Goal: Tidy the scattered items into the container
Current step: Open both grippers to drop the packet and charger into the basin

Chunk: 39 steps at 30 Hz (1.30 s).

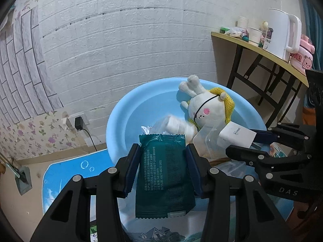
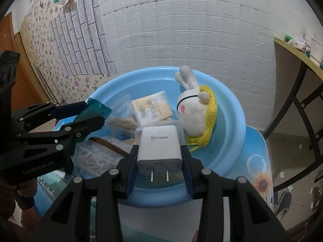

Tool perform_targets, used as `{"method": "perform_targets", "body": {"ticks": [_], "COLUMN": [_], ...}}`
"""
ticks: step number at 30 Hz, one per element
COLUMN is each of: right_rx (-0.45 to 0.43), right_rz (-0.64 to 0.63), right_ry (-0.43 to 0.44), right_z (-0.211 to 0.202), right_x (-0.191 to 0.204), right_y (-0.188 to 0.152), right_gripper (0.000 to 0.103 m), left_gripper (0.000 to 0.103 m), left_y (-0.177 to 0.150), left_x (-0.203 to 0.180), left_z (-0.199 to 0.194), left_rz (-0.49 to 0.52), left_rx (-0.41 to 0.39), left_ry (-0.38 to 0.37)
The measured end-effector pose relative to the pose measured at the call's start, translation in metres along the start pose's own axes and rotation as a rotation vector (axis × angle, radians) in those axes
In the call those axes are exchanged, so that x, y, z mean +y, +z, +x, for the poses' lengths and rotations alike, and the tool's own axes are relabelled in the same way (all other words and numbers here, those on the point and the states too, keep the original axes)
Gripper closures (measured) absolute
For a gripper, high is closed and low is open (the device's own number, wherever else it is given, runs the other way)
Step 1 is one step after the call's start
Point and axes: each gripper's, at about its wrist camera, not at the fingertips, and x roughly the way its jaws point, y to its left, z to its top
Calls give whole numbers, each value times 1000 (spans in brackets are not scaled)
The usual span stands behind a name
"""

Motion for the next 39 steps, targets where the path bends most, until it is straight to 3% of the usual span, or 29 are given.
{"method": "perform_targets", "body": {"ticks": [11, 23, 39], "right_rx": [23, 9, -6], "right_rz": [-4, 22, 24], "right_ry": [-2, -25, -36], "right_z": [3, -18, -53], "right_x": [2, 1, 21], "right_y": [0, -6, -30], "right_gripper": [63, 63, 63], "left_gripper": [55, 52, 50], "left_y": [-4, -15, -67], "left_x": [7, 15, 41], "left_z": [-1, -32, -78], "left_rz": [-39, -69, -157], "left_rx": [9, -23, -19], "left_ry": [-1, 21, 74]}}
